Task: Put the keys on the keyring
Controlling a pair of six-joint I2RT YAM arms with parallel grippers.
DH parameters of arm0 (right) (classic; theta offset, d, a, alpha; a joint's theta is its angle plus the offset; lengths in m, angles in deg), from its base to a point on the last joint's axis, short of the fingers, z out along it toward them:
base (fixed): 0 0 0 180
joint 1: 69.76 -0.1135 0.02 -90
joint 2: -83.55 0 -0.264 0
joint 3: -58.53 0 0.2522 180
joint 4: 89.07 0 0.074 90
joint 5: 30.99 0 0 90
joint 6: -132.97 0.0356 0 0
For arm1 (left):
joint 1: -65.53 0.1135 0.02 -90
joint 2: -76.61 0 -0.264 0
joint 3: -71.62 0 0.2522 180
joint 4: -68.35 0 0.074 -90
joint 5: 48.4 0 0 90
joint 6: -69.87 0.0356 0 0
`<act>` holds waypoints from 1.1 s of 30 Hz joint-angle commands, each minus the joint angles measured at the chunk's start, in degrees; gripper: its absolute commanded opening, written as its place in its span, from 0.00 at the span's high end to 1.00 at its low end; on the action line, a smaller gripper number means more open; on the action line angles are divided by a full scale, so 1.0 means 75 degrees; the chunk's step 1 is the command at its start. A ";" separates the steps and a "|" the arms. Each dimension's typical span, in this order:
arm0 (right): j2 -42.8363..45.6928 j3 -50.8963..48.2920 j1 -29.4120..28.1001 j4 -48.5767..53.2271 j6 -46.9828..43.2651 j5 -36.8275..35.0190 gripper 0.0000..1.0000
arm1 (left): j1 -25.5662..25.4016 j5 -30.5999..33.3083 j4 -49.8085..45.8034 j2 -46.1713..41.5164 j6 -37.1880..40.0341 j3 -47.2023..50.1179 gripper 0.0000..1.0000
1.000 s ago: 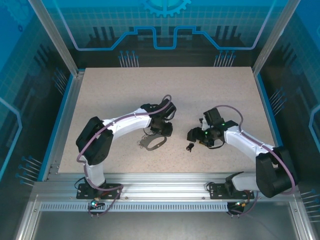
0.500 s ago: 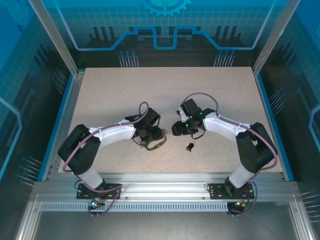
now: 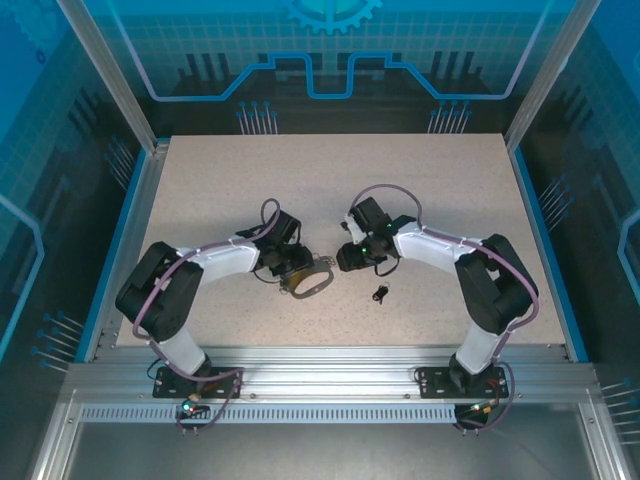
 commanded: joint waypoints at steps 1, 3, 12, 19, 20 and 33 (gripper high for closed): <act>-0.0232 0.0291 -0.0226 -0.0125 -0.0215 0.0073 0.53 | 0.0134 -0.0299 0.0047 0.0513 0.0500 -0.0387 0.62; -0.0326 0.0377 -0.0296 -0.0096 -0.0335 0.0029 0.53 | 0.0202 -0.0376 0.0025 0.0735 0.0650 -0.0617 0.62; -0.0733 0.0902 -0.0192 0.0106 -0.0504 -0.0298 0.53 | 0.0501 -0.1005 -0.0238 0.0918 0.1055 -0.1606 0.59; -0.0935 0.1210 0.0224 0.0117 -0.0457 -0.0103 0.53 | 0.0537 -0.1497 -0.0344 0.0623 0.0971 -0.2093 0.50; -0.0990 0.1275 0.0221 0.0164 -0.0514 -0.0060 0.53 | 0.0540 -0.1520 -0.0375 0.0603 0.0921 -0.2128 0.49; -0.0453 0.0610 0.1500 -0.0140 0.1142 0.0518 0.53 | 0.0047 -0.1525 0.0218 0.0343 -0.1238 -0.1707 0.52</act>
